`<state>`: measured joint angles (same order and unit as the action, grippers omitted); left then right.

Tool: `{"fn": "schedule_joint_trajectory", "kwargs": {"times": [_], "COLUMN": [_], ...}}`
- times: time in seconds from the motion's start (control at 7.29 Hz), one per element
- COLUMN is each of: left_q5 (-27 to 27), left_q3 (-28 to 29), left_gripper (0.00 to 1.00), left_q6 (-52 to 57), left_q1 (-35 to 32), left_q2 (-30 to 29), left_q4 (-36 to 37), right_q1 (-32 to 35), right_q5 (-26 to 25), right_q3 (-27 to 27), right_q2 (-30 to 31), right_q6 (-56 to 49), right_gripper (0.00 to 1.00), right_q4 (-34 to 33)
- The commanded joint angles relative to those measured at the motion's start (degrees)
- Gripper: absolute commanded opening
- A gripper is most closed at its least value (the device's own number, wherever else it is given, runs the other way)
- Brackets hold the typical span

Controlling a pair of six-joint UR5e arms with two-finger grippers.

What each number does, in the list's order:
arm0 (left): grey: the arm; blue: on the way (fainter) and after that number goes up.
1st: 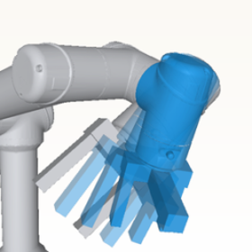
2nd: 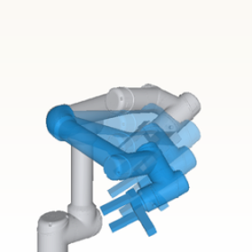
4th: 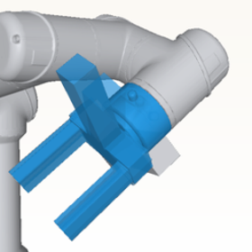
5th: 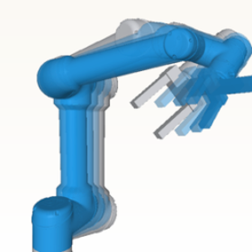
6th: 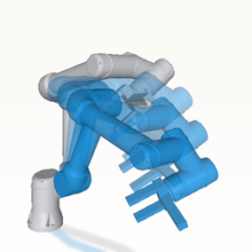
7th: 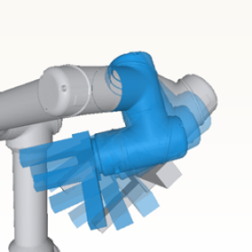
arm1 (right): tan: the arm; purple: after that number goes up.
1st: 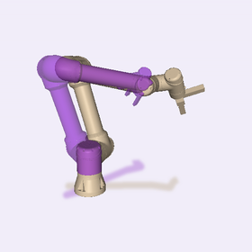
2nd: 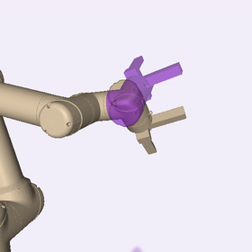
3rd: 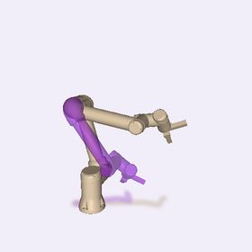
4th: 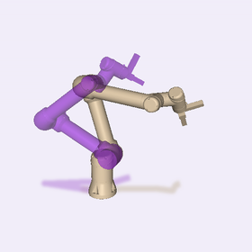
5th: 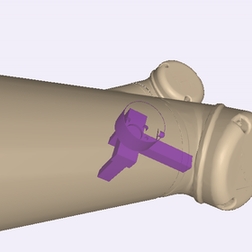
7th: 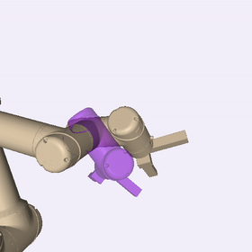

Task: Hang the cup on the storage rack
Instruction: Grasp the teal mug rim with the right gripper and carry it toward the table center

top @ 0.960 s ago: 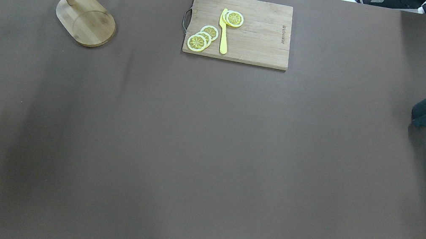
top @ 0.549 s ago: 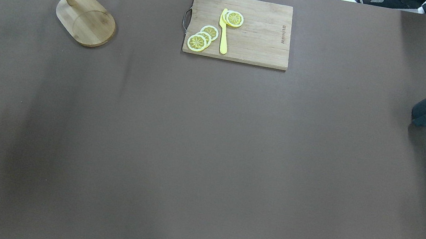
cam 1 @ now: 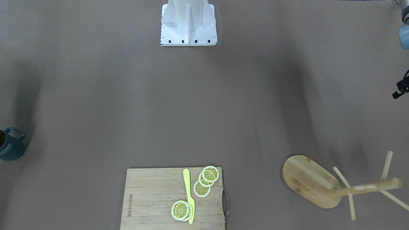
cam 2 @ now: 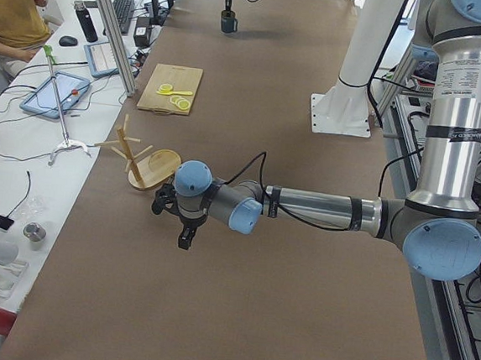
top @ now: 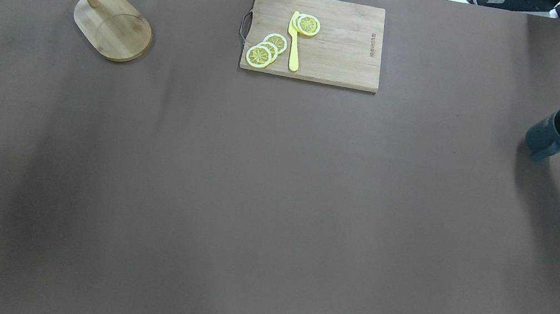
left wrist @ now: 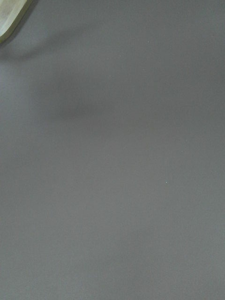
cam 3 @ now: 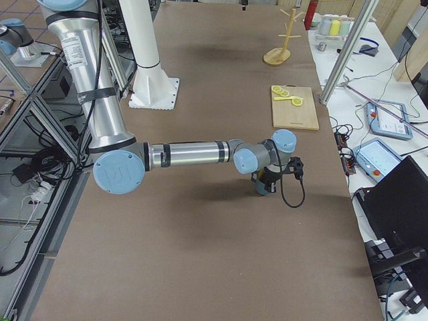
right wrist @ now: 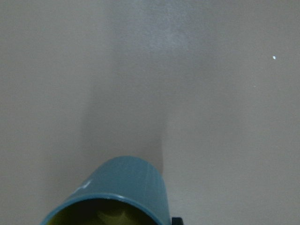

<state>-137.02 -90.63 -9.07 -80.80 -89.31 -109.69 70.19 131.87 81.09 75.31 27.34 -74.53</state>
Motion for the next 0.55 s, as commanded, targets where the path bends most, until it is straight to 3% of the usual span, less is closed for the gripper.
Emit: {"fn": "schedule_joint_trajectory", "kwargs": {"times": [0.0, 0.14, 0.41], "left_q5": [0.0, 0.0, 0.1], "left_q3": [0.0, 0.0, 0.0], "left_gripper": [0.98, 0.98, 0.98], "left_q6": [0.1, 0.2, 0.3], "left_q1": [0.0, 0.0, 0.7], "left_q2": [0.0, 0.0, -0.2], "left_q4": [0.0, 0.0, 0.0], "right_q1": [-9.1, -14.8, -26.3], "right_q5": [0.2, -0.6, -9.2], "right_q3": [11.7, 14.2, 14.3], "right_q2": [-0.7, -4.5, -13.2], "right_q6": [21.7, 32.9, 50.6], "right_gripper": [0.00, 0.00, 0.00], "right_q4": [0.0, 0.0, 0.0]}}
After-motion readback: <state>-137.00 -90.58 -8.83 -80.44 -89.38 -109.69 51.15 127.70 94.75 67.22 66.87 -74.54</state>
